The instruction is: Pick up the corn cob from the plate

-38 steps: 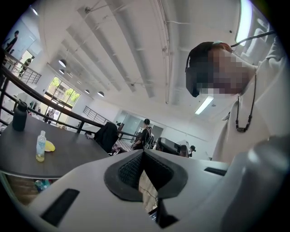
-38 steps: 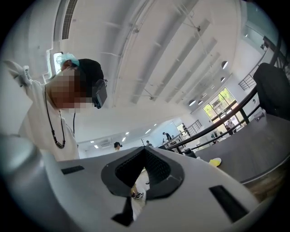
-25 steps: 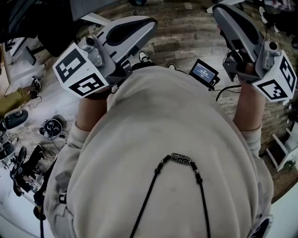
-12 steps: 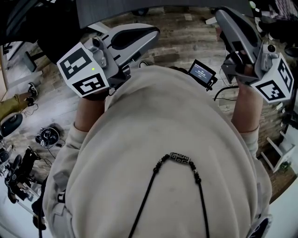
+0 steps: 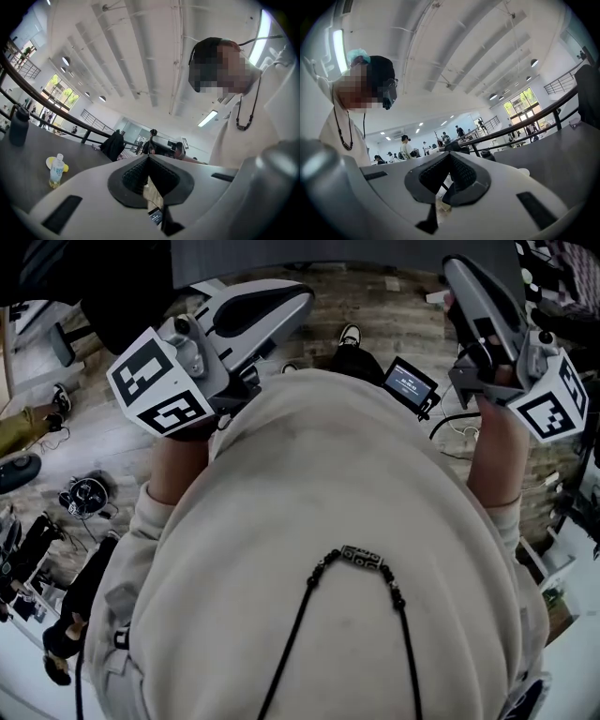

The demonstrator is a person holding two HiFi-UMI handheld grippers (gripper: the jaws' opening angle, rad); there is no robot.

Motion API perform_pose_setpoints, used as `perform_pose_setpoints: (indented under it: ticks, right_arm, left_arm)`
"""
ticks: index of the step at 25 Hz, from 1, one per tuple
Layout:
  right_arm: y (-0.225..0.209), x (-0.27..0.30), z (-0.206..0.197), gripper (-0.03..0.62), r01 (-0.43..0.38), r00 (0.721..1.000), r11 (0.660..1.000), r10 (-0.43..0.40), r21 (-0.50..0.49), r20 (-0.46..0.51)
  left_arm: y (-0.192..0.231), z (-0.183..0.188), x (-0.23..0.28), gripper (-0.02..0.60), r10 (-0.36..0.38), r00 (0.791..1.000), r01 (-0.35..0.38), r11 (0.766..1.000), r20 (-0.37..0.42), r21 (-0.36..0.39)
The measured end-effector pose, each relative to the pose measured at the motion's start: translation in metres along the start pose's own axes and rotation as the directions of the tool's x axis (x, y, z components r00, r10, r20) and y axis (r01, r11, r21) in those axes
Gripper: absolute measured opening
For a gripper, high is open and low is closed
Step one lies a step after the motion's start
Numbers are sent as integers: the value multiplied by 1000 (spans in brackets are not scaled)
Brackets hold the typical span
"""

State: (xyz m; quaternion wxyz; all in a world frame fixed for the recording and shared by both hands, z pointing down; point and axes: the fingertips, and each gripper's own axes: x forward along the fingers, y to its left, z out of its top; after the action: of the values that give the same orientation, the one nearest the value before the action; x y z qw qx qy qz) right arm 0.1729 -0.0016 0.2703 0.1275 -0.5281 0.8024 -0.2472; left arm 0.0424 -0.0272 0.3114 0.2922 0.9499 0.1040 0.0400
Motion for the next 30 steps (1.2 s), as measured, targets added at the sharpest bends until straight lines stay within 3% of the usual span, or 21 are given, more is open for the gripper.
perform_pose_setpoints:
  ticks: [7,14,21,25,30]
  right_arm:
    - [27,25,3,15,-56,997,998,57,10,-46]
    - [38,31,17,15,-117,992,993,117,0,-45]
    - [8,13,14,15,-132,991,988,134,84,-18]
    - [-15,-5,30,15,-188,980,960,170,206,102]
    - [-25,-19,34,15,-196,972,956,161,217,171]
  left_arm:
    - [-26,0,-30,0,39,999,-38,999,23,-26]
    - [-41,19,-34,0,96,993,-96,995,63,-2]
    - [-43,29,-9,0,150,989,-150,989,-6,-7]
    - [-47,30,14,0,167,984,-166,986,-68,15]
    - [-39,29,26,0,166,980,-165,986,-110,20]
